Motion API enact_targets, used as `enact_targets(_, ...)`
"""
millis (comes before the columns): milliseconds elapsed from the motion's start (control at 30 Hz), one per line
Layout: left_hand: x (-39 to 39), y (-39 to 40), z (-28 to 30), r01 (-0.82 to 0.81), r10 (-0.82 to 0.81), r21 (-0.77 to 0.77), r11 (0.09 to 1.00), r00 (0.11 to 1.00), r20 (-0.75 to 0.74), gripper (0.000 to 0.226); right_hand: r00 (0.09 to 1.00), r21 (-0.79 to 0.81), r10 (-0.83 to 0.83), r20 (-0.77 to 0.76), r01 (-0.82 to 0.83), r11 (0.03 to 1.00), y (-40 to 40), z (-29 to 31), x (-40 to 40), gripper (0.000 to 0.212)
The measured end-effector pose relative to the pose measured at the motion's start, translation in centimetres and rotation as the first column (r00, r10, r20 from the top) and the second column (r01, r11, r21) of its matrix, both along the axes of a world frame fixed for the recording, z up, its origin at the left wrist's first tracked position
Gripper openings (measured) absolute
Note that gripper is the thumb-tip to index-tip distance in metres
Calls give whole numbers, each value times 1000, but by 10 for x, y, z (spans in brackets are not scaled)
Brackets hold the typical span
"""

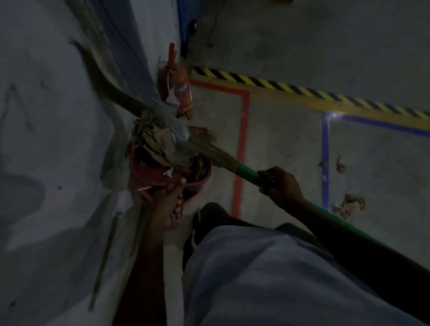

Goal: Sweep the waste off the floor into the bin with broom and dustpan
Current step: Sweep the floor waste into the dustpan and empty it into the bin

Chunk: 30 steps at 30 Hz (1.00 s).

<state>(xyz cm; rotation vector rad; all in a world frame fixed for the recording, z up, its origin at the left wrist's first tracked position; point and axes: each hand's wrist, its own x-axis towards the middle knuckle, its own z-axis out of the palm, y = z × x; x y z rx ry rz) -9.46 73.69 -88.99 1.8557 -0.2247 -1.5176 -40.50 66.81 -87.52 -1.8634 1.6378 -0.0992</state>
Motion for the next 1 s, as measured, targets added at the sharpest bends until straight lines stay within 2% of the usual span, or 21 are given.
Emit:
enact_targets(167, 56, 4, -58, 55, -42, 118, 991, 993, -114, 50, 993, 79, -8, -117, 17, 997, 2, -19, 53, 42)
enact_targets(300, 85, 0, -86, 104, -81, 179, 978, 988, -130, 47, 972, 117, -15, -236, 44, 992, 1, -30, 81, 45)
enact_targets(500, 108, -20, -101, 166, -126, 326, 931, 982, -142, 50, 945, 26, -86, -314, 99, 995, 10, -16, 100, 44)
enact_targets(600, 110, -35, -94, 191, -118, 367, 910, 970, -211, 51, 939, -18, -107, -326, 107, 994, 13, -6, 97, 45)
enact_targets(733, 105, -44, -90, 224, -174, 319, 921, 969, -177, 47, 936, -48, -123, -331, 114, 992, 20, 3, 90, 45)
enact_targets(900, 96, -37, -76, 222, -219, 314, 923, 975, -43, 31, 925, -41, -162, -343, 158, 987, 33, 11, 77, 46)
enact_targets(1000, 94, -23, -70, 178, -191, 261, 949, 981, 24, 35, 927, -44, -171, -333, 166, 985, 41, 13, 66, 42)
